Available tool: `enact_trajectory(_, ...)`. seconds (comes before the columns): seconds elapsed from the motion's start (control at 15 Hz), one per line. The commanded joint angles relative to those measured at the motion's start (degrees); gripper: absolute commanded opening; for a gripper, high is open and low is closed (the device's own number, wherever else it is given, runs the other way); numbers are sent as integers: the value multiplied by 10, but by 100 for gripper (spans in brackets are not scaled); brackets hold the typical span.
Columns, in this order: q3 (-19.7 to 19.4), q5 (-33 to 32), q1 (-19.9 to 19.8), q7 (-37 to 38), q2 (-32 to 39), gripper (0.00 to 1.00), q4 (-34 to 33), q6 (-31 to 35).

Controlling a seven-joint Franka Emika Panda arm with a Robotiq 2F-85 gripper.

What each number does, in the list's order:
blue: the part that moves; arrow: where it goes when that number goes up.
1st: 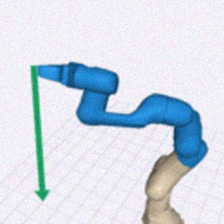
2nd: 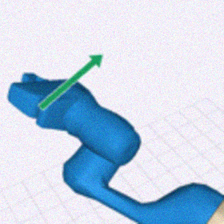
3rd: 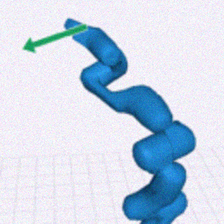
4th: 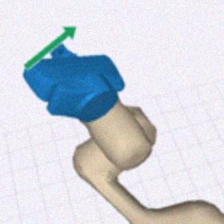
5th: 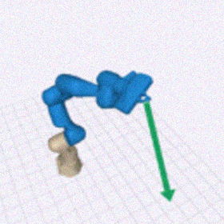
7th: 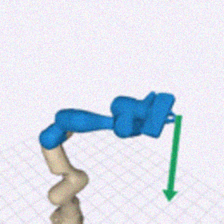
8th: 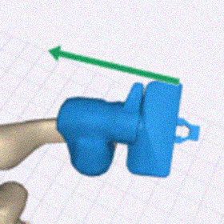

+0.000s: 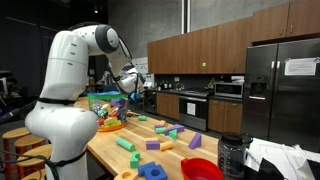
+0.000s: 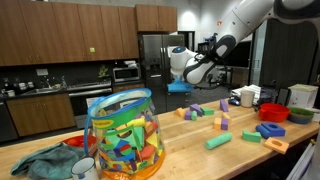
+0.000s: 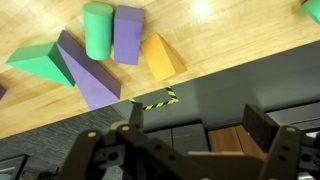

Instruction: Put the blue cylinder and the orange triangle into the bag

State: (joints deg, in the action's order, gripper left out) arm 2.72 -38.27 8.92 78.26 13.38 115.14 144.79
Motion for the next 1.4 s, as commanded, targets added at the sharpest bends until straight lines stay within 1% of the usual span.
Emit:
enact_trajectory(0.0,-10,5,9,-4,0,100,0,1)
enact_trajectory(0.33,-20,-3,16,21,21,100,-24,-16)
enact_trajectory(0.73,-50,-4,18,51,70,100,-83,-41)
enact_trajectory(0.93,-58,12,17,33,92,100,-106,-87)
enact_trajectory(1.13,-62,7,21,29,113,100,-123,-142)
enact_trajectory(1.33,-60,7,19,20,129,100,-132,-165)
